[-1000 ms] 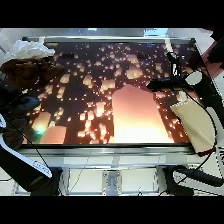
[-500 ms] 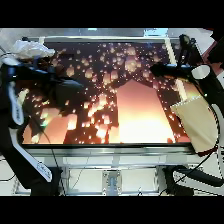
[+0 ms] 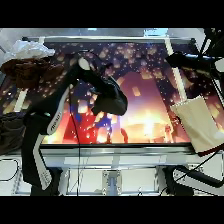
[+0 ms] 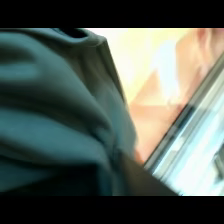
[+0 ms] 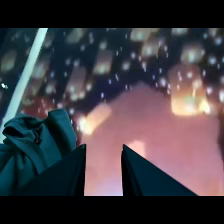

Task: Fold the shirts.

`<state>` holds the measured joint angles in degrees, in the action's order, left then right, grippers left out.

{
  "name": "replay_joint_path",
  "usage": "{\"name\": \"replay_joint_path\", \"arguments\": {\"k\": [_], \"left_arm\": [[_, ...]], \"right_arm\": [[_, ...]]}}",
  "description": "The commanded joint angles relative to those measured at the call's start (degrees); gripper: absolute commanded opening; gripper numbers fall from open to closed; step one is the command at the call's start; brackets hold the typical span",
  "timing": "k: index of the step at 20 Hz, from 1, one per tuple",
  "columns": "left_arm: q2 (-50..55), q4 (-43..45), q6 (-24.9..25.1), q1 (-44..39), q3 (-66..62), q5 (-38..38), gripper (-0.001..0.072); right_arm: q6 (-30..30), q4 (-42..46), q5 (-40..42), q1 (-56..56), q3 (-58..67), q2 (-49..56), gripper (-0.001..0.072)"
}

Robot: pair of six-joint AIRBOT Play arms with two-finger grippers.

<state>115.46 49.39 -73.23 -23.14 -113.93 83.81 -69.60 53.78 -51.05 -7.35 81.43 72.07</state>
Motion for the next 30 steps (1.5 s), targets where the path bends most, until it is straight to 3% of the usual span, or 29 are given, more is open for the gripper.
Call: {"name": "replay_joint_path", "arguments": {"k": [1,3,6,7,8,13,17,22,26,30], "left_arm": [[-0.1,5.7,0.3,-5.4,0.0,-3.8,0.0680],[-0.1,5.8,-0.7,-4.9,0.0,-2.7,0.0705],[-0.1,6.1,-2.1,-3.9,0.0,1.2,0.0705],[-0.1,6.4,-2.0,-3.3,-0.1,2.6,0.0705],[-0.2,7.1,-2.0,-2.8,0.0,3.5,0.0705],[-0.9,11.8,-4.1,2.6,-1.2,6.3,0.0705],[-1.0,12.0,-5.1,7.3,-1.2,4.7,0.0704],[-1.0,11.9,-5.9,8.9,-1.2,4.4,0.0704],[-1.0,12.0,-5.9,8.9,-1.2,4.6,0.0704],[-1.0,12.0,-5.9,8.9,-1.2,4.5,0.0704]], "right_arm": [[0.0,2.4,-10.7,-0.9,-0.1,0.0,0.0271],[0.6,2.6,-13.4,2.1,-3.9,0.8,0.0272],[0.7,3.0,-10.0,9.0,-10.7,5.6,0.0291],[0.6,2.5,-8.5,11.5,-11.5,8.5,0.0420],[0.7,2.1,-7.1,13.5,-11.4,11.5,0.0464],[1.8,-0.8,7.0,18.8,-11.3,21.6,0.0464],[6.9,-2.3,8.9,19.0,-9.0,24.4,0.0464],[6.4,-1.9,-0.3,19.0,3.5,31.4,0.0463],[6.6,-2.0,-10.1,19.2,5.5,33.6,0.0463],[6.7,-0.3,-9.0,19.2,5.5,33.6,0.0462]]}}
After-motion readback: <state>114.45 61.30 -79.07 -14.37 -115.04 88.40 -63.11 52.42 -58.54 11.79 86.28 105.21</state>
